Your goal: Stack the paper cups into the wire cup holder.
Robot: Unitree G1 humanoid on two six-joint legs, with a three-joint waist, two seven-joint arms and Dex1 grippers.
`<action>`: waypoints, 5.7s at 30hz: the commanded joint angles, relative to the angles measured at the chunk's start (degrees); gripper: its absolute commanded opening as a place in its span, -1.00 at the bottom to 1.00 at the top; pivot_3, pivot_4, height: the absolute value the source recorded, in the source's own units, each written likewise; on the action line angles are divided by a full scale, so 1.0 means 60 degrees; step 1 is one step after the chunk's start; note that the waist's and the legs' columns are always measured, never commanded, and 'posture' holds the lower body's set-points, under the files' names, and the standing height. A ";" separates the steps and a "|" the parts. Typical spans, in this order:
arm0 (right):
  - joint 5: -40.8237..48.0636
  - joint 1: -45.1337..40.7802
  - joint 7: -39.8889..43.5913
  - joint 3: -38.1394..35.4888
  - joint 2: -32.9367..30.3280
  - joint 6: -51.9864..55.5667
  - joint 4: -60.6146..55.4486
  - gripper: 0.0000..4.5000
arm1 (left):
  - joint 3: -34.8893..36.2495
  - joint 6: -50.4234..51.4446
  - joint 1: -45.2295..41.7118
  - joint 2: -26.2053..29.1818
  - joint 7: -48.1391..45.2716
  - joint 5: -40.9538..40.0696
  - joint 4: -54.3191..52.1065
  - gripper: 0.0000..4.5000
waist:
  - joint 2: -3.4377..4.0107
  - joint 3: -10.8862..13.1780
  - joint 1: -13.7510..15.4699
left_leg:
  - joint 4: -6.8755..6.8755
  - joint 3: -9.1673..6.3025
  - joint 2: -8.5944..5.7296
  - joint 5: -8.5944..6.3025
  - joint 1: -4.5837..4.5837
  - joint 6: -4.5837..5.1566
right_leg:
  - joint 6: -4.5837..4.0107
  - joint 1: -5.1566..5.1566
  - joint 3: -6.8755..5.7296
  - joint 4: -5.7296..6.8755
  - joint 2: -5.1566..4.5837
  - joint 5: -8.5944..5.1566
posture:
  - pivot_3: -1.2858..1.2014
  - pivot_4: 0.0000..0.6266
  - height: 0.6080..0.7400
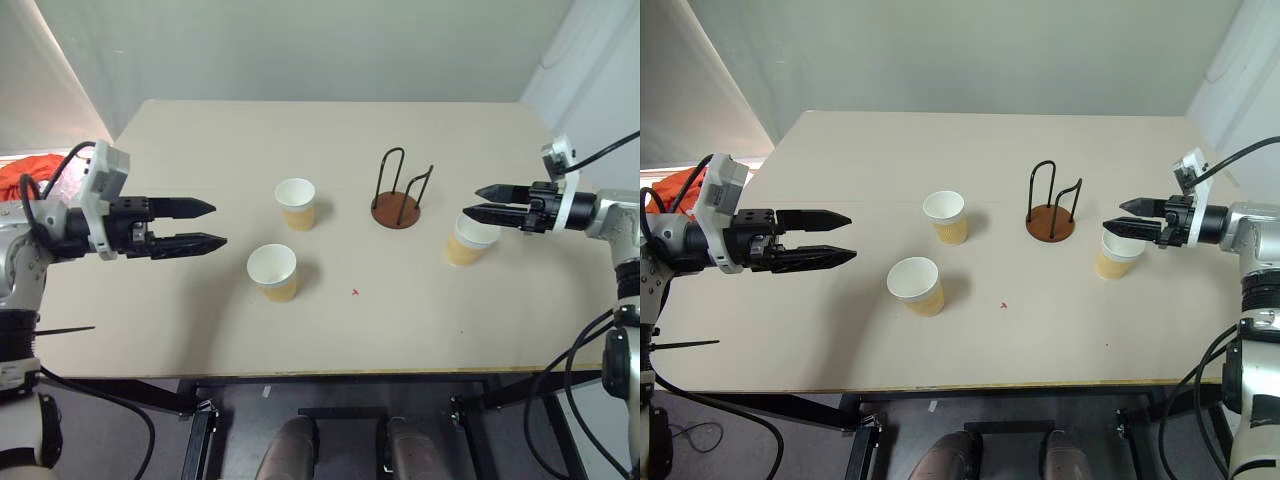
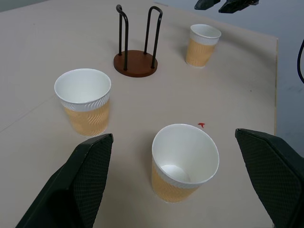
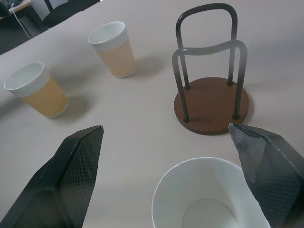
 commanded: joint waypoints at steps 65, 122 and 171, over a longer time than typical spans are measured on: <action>-0.0527 -0.2322 -0.3498 -0.0635 0.3653 -0.2140 0.3174 -0.98 | -0.0094 -0.0348 -0.0276 -0.0364 0.0659 0.0110 -0.0415 1.00 | 0.0000 0.0000 -0.0015 | -0.0002 -0.0002 0.0004 -0.0029 -0.0002 -0.0064 | -0.0036 -0.0031 -0.0001 0.0052 -0.0002 -0.0015 | 0.03 -0.52 1.00; 0.0264 0.3754 -0.0871 0.2567 -0.0090 -0.0204 -0.7917 0.99 | -0.2113 -0.0675 -0.1283 0.0441 -0.1678 0.0359 -0.2497 1.00 | -0.0034 -0.0017 0.0041 | 0.0017 -0.0036 0.0120 0.0019 0.0002 -0.0113 | -0.0122 -0.0010 -0.0002 0.0031 0.0138 -0.0020 | 0.03 -0.52 1.00; -0.0462 -0.1906 0.2283 0.2674 -0.0089 -0.3195 -0.4695 -0.99 | -0.1271 -0.1007 -0.1301 0.0345 -0.0544 0.0353 -0.3545 1.00 | -0.0016 0.0010 -0.0098 | 0.0017 -0.0014 0.0143 -0.0036 -0.0005 -0.0057 | -0.0067 0.0002 0.0007 -0.0070 0.0157 0.0032 | 0.03 -0.52 1.00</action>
